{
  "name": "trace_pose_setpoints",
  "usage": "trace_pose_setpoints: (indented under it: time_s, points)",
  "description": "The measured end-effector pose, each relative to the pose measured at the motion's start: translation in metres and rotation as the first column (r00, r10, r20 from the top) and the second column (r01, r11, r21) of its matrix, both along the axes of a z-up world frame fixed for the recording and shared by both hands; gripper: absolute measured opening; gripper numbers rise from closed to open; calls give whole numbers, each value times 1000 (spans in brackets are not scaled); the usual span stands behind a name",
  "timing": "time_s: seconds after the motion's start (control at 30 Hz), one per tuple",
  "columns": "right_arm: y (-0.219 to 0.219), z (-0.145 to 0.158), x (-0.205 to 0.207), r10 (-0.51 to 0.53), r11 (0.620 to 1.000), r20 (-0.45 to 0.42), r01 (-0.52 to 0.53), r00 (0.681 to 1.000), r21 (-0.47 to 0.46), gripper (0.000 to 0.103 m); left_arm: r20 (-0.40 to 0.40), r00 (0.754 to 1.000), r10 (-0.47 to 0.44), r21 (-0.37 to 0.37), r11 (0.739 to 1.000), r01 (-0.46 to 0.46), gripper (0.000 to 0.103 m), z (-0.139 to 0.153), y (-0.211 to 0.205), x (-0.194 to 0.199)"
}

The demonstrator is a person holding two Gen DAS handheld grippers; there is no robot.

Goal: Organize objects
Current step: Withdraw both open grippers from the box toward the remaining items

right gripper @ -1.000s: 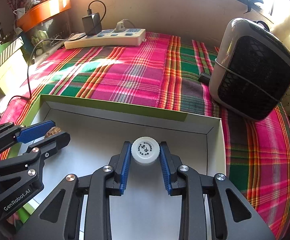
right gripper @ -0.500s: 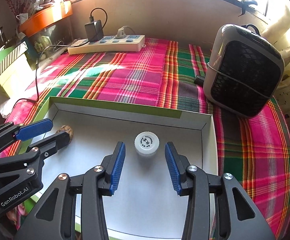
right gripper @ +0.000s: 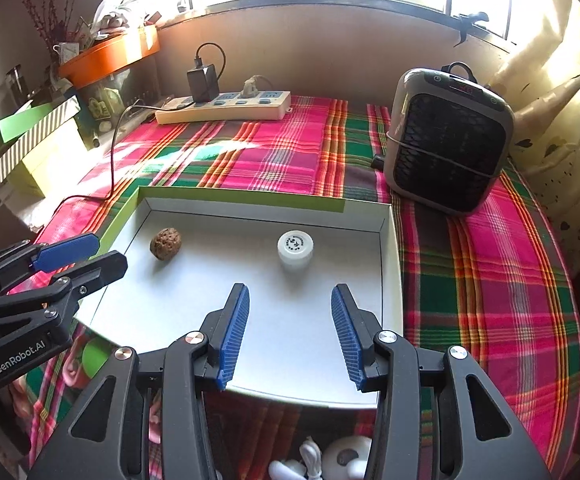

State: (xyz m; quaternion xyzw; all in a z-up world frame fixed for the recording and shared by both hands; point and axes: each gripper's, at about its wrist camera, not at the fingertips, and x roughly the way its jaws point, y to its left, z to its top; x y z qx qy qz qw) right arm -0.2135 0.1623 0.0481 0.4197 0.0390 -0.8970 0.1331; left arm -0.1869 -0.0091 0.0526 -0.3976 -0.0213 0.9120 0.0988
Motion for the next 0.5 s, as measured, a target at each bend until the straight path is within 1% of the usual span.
trace_pose_setpoints:
  time_s: [0.07,0.2,0.27,0.33,0.5]
  points:
    - [4,3,8,-6,1000,-8,5,1000,-13,44,-6,1000,3,6,1000,-3,42,1,-3,9]
    - [11,5,26,-13,1000,-21,13,1000,-16,44,-35,999,14,-29,999,-15,42,4,-7,27]
    - [15,7,35,-20,1000,-31,19,999,-16,44,-41,999,4,-22,1000,-5,42,4,-10,35]
    - [19,9,43,-25,999,-36,24,999,-28,44,-40,999,13,-21,1000,-14,42,5,-15,41]
    - [31,10,59,-45,998,-46,43,998,-46,44,-39,999,24,11,1000,-24,42,5,-20,52]
